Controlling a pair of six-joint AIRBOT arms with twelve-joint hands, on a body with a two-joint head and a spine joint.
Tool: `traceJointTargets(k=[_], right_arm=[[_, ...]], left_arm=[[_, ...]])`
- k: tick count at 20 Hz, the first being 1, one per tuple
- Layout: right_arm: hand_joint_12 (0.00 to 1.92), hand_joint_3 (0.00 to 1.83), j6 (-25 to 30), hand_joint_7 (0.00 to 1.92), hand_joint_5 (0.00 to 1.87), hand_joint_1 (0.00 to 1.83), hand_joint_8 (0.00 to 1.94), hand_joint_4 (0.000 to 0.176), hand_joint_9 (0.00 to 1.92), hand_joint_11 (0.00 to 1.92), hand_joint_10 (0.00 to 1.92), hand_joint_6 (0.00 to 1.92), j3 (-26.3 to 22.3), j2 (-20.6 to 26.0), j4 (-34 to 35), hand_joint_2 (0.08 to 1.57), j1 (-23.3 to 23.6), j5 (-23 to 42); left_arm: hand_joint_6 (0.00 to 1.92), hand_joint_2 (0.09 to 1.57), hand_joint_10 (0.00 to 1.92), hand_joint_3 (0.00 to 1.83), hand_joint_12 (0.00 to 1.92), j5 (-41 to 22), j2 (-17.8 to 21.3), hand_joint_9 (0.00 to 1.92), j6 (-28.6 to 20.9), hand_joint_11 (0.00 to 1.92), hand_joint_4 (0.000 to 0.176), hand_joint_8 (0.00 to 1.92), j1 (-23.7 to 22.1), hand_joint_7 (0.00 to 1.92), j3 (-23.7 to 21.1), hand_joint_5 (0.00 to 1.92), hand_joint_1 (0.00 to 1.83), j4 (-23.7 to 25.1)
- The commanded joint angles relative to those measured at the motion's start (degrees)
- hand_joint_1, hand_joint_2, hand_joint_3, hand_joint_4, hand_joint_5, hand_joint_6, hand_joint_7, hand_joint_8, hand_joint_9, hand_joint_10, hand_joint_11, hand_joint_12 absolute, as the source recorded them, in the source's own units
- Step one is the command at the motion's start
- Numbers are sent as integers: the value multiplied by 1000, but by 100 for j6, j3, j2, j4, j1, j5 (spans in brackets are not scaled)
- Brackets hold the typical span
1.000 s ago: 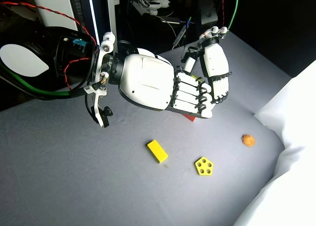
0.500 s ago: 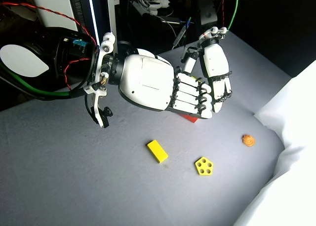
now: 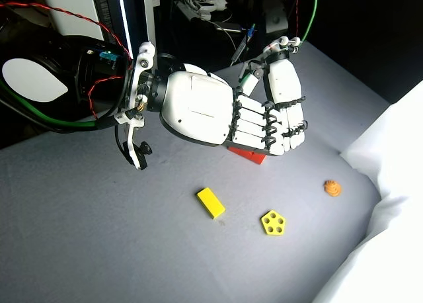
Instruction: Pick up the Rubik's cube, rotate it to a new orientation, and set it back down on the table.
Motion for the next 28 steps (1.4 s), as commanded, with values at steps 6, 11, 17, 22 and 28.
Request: traceJointTargets(k=[6,11,17,22,28], right_arm=[[0,0,11,0,0,0,0,0,0,0,0,0,-20,17,55,1255,24,698],[0,4,2,12,0,0,5,0,0,0,0,0,-21,17,53,1265,13,698],[1698,2,-16,544,239,0,462,0,304,0,1176,598,-41,15,30,1268,10,698],[1920,2,-53,666,390,0,1241,0,512,268,1589,1150,-41,12,30,1280,12,698],[1918,2,-59,789,555,0,1374,0,686,545,1593,1410,-45,1,30,1321,4,698]], left_arm=[[0,859,0,0,0,28,167,0,372,0,31,0,-453,0,-81,0,525,666],[0,1024,8,0,253,781,405,51,875,6,0,33,-872,33,-176,0,255,794],[77,1152,500,2,1477,905,1022,533,1239,126,0,122,-1089,646,-579,503,234,546],[500,1212,1428,4,1770,1160,1320,462,1345,322,0,1038,-1162,558,-714,603,241,604],[1489,1310,1739,2,1921,1391,1293,551,1198,421,0,1641,-1356,607,-652,506,207,1179]])
